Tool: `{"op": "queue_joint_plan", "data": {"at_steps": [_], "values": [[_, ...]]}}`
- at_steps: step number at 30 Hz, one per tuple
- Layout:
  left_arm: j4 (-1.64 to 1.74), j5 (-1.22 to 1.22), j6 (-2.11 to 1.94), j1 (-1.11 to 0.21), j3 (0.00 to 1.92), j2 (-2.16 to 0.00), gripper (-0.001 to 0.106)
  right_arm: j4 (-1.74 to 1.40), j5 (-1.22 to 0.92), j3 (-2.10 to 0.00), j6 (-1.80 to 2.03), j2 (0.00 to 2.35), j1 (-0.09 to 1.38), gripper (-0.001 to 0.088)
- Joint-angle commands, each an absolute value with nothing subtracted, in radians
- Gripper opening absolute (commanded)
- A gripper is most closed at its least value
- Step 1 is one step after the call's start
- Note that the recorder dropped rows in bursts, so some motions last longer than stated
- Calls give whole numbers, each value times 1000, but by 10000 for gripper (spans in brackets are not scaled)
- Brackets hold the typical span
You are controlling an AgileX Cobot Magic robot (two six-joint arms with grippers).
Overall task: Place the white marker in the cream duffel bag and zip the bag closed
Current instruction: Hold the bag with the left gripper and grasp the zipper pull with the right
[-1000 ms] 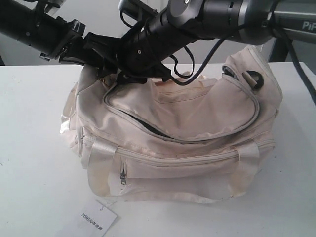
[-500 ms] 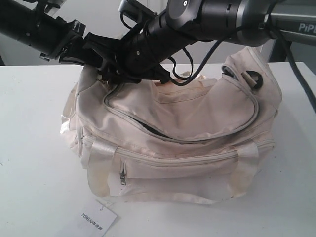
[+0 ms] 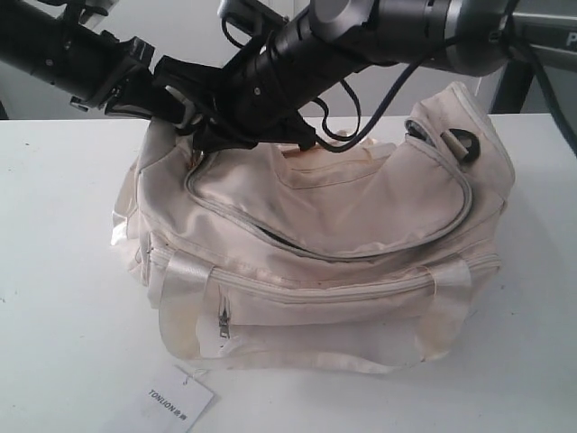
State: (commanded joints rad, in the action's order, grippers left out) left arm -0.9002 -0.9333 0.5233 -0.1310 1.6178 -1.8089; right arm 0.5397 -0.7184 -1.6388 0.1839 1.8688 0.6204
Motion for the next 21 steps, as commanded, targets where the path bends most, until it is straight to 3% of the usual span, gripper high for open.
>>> {"op": "queue_joint_plan", "data": {"at_steps": [21], "values": [[-900, -933, 523, -131, 1618, -1809, 0, 558, -945, -1639, 126, 1844, 620, 0]]}}
